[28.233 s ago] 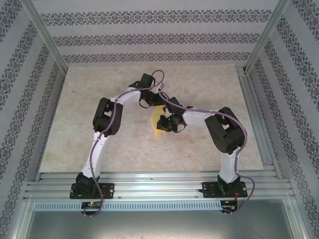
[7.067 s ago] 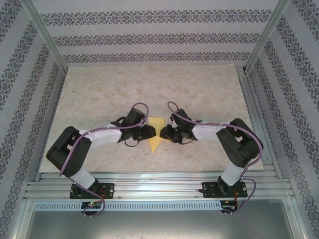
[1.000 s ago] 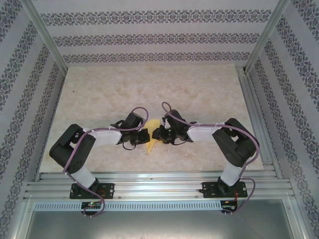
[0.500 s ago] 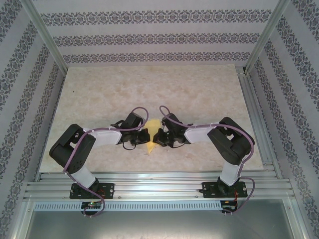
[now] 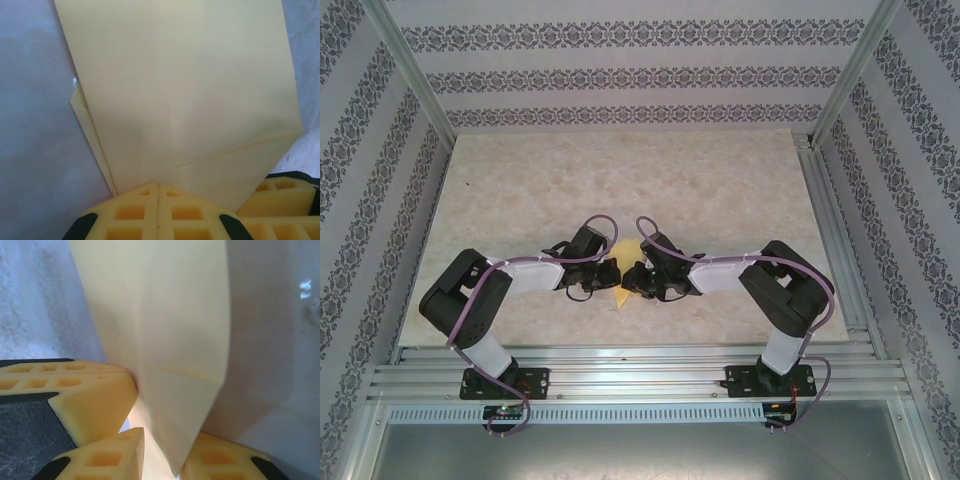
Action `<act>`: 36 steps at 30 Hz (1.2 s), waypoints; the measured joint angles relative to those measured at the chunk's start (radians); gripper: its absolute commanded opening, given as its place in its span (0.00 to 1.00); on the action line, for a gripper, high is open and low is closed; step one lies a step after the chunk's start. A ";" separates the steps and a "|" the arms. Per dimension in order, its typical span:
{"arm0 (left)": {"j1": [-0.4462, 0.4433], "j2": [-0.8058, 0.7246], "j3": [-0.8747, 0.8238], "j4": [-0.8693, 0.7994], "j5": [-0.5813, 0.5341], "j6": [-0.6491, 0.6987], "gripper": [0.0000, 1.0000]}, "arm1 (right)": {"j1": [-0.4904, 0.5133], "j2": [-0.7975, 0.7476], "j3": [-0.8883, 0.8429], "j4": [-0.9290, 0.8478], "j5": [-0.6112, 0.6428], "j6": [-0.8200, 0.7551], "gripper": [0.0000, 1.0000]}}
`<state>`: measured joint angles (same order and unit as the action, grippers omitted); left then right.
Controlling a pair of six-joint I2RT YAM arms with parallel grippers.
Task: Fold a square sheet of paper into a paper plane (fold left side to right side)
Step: Fold the wing for the fifth time at the center of the table.
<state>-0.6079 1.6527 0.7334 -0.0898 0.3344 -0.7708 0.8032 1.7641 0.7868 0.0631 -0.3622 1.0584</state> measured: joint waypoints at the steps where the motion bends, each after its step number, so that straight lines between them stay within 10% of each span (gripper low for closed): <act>1: 0.000 0.001 0.000 0.000 0.000 0.000 0.05 | 0.002 -0.001 -0.007 0.012 0.000 0.008 0.21; 12: 0.000 0.002 0.000 0.000 0.000 0.000 0.05 | 0.026 -0.007 -0.057 0.091 0.060 0.100 0.07; 18: 0.000 0.002 0.000 0.001 0.000 0.000 0.05 | 0.021 -0.047 -0.078 0.107 0.058 0.085 0.32; 25: 0.000 0.002 0.000 0.001 0.000 0.000 0.05 | -0.087 -0.174 -0.090 0.052 0.011 0.006 0.38; 36: 0.000 0.002 0.000 0.000 0.000 0.000 0.05 | -0.242 -0.165 -0.102 -0.067 -0.008 -0.101 0.16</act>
<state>-0.6079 1.6543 0.7338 -0.0895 0.3344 -0.7708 0.5610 1.5990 0.6849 -0.0040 -0.3702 0.9577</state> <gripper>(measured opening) 0.052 0.168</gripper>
